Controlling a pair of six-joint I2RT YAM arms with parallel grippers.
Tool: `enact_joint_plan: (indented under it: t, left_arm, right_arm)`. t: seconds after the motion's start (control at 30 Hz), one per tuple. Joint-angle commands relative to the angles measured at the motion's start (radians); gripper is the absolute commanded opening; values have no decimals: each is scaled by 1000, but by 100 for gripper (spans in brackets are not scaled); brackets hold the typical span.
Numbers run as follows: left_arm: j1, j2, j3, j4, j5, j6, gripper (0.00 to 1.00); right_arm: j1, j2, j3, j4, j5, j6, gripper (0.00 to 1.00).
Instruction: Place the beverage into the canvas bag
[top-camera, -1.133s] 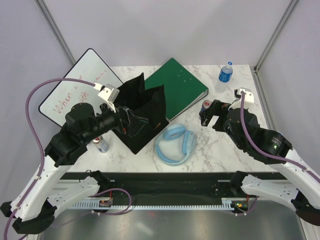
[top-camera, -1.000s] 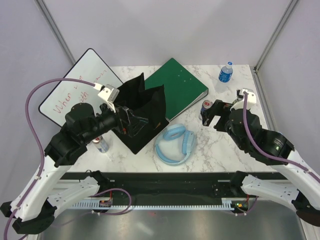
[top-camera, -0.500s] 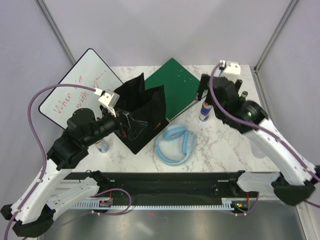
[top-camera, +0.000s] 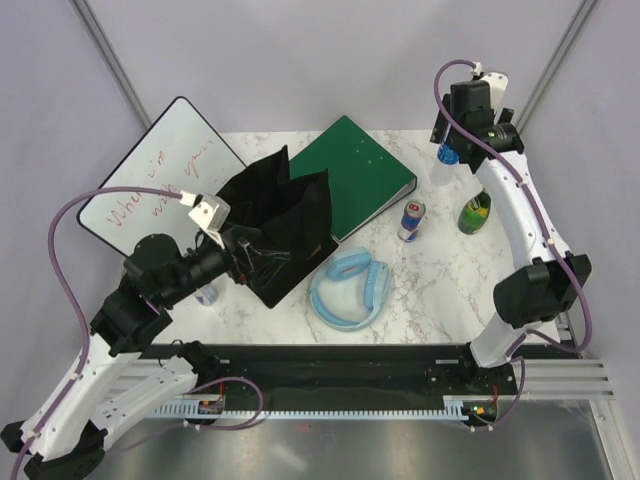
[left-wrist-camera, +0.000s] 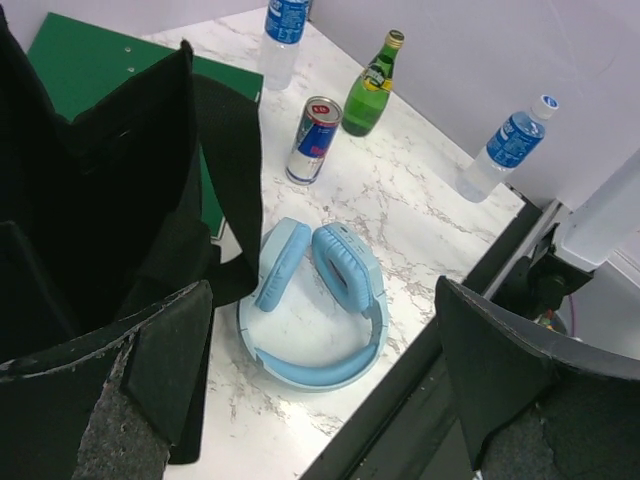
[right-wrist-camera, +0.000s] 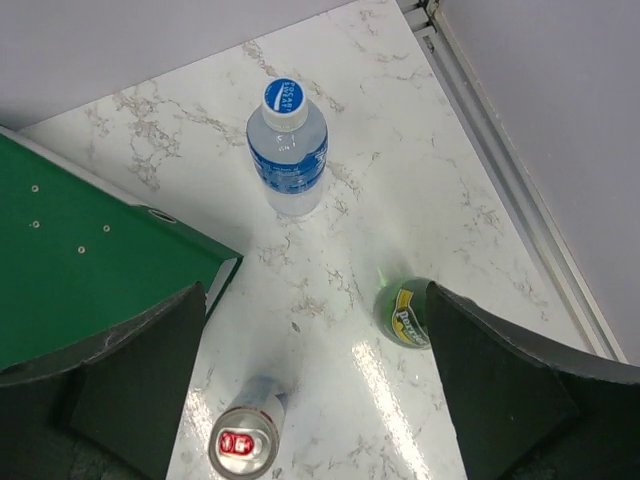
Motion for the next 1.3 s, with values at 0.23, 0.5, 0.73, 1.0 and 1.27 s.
enact_joint_plan:
  t: [0.23,0.5,0.73,1.0,1.27]
  left_arm:
    - [-5,-252,-244,226,-74,107,100]
    - [-6,-265,-245,240,-82,113,100]
    - [-5,-272,-287,278,-83,120,100]
    - [-5,-341,-320,305,-154,132,100]
    - [-5,-346,-325,310,-151,138,100]
  right_arm:
    - [-141,230,112,126,-199,-80,96]
    - [-175,382,266,169,-196,-116,90]
    - [-186,445,322,195,-207,-149,85]
    - [-200,468,323,213,-239,-172,70]
    - [-206,480,321,224,-308,-202,64]
